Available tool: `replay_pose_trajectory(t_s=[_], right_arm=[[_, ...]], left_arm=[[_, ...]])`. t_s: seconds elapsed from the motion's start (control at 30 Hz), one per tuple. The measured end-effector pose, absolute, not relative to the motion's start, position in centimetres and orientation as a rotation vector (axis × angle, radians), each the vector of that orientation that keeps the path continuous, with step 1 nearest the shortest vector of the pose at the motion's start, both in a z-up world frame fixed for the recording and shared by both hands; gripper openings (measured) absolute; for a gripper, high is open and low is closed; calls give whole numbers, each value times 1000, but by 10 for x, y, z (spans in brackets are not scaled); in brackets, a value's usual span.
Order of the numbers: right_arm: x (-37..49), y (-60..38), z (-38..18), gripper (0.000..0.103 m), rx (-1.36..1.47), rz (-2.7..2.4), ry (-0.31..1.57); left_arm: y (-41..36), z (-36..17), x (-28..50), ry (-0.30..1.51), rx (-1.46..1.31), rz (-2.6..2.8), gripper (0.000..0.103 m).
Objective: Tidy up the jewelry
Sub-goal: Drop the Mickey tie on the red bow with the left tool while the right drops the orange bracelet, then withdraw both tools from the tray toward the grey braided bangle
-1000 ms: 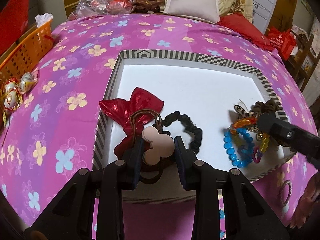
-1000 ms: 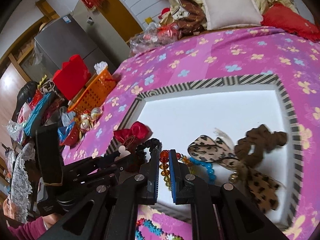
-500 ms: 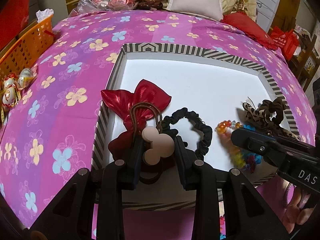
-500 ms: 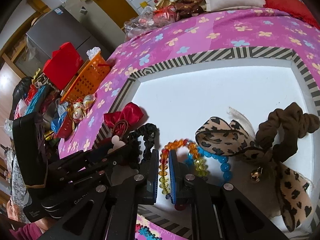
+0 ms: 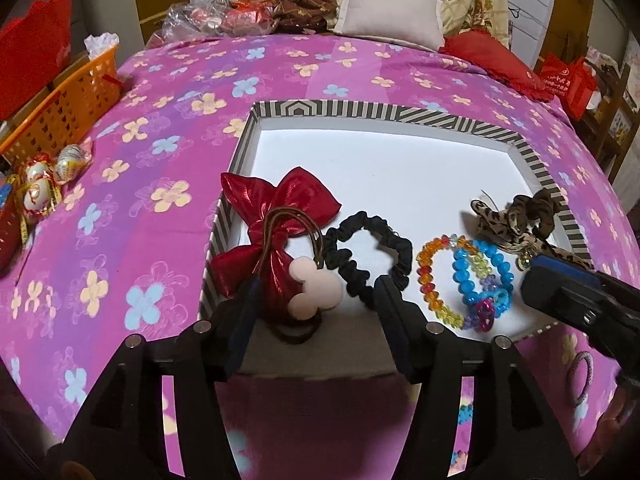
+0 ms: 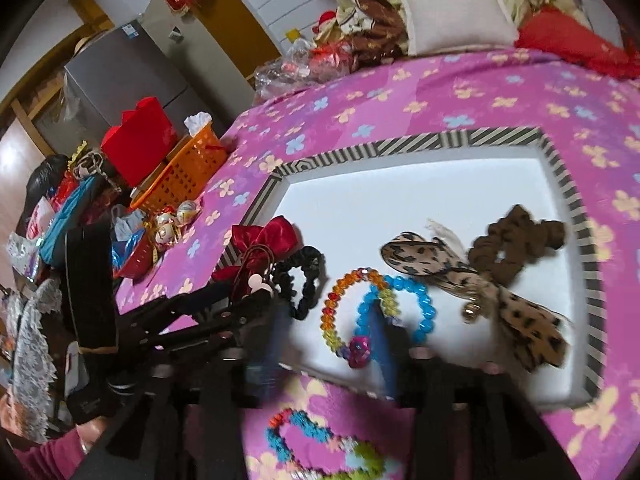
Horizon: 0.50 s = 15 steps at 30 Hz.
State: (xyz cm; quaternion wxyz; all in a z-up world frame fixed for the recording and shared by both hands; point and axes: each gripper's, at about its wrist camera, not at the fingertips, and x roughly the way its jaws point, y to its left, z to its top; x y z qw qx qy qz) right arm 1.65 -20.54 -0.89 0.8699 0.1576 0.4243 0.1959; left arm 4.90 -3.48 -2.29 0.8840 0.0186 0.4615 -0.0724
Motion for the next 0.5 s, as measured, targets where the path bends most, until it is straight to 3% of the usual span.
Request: replay_pose_trajectory(t_s=[0.23, 0.33, 0.5], right_arm=[[-12, -222, 0, 54, 278, 317, 845], [-29, -232, 6, 65, 263, 286, 823], [-53, -242, 15, 66, 207, 234, 811]], left_arm=[[-35, -7, 24, 906, 69, -145, 59], [-37, -1, 11, 880, 83, -150, 61], [-41, 0, -9, 878, 81, -183, 66]])
